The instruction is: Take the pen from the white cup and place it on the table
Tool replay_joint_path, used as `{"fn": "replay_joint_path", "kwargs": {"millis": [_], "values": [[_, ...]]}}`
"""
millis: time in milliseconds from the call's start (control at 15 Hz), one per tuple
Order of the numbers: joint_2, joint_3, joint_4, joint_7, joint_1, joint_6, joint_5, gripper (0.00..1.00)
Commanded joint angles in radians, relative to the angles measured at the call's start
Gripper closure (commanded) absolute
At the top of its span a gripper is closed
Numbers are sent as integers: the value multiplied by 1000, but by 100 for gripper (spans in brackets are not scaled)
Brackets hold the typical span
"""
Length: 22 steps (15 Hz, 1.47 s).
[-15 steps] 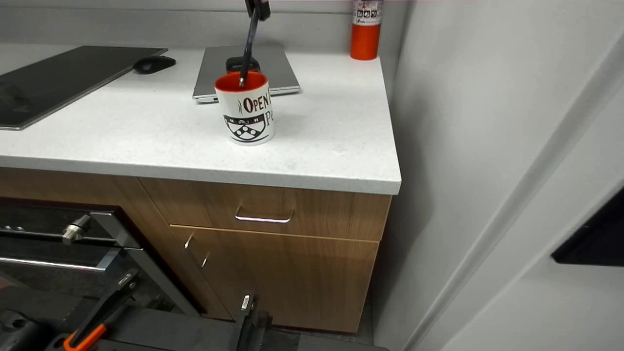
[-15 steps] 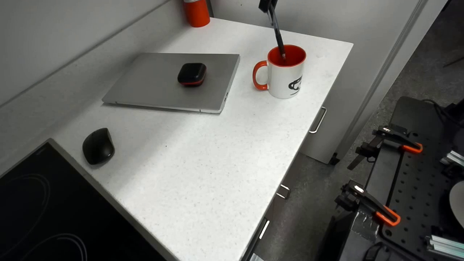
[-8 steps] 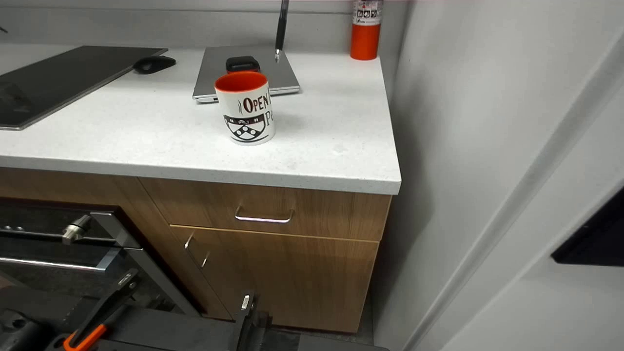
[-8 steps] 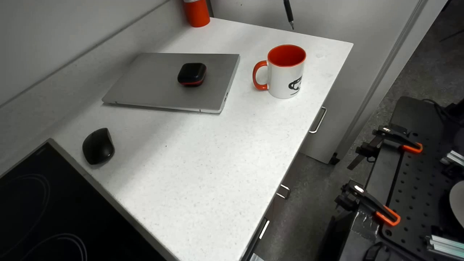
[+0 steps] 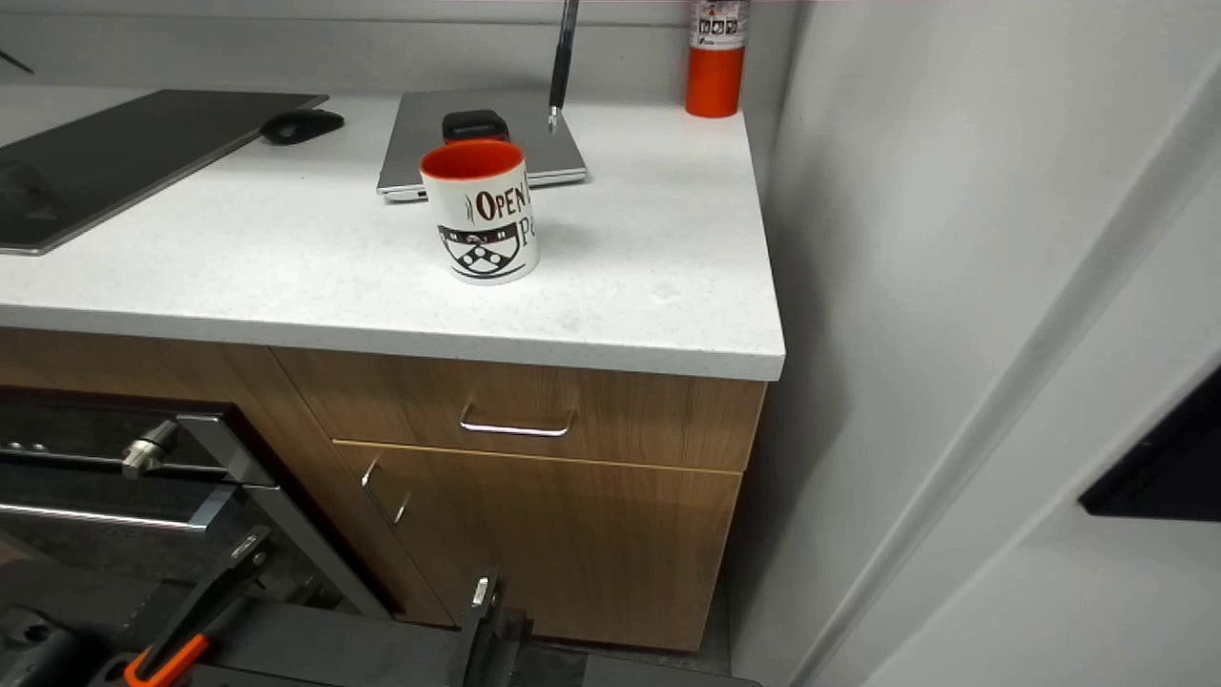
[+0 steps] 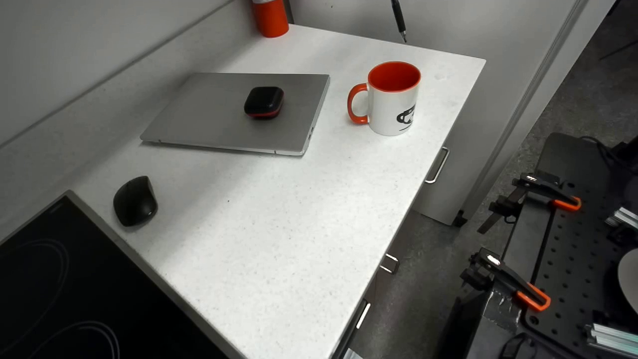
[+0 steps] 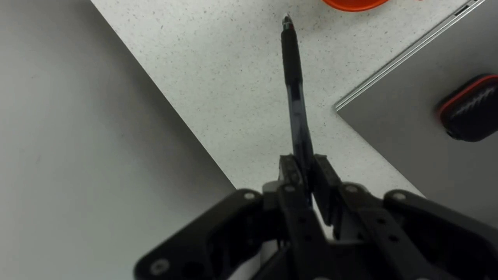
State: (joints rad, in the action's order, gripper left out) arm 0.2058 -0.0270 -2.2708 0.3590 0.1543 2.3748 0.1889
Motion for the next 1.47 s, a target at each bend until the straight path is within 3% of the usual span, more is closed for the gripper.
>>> {"fn": "replay_joint_path", "kwargs": {"millis": [0,467,867,1267,1333,1400], "values": [[-117,-1,64,54,17,57,64,99],[-366,-58,238,71,-19,66,96,99],[-555,-84,393,26,-46,50,9,99],[-649,-87,452,-30,-30,90,-109,99],[-654,-90,456,-33,-29,94,-122,71],[-658,-93,460,-36,-30,94,-130,69]]}}
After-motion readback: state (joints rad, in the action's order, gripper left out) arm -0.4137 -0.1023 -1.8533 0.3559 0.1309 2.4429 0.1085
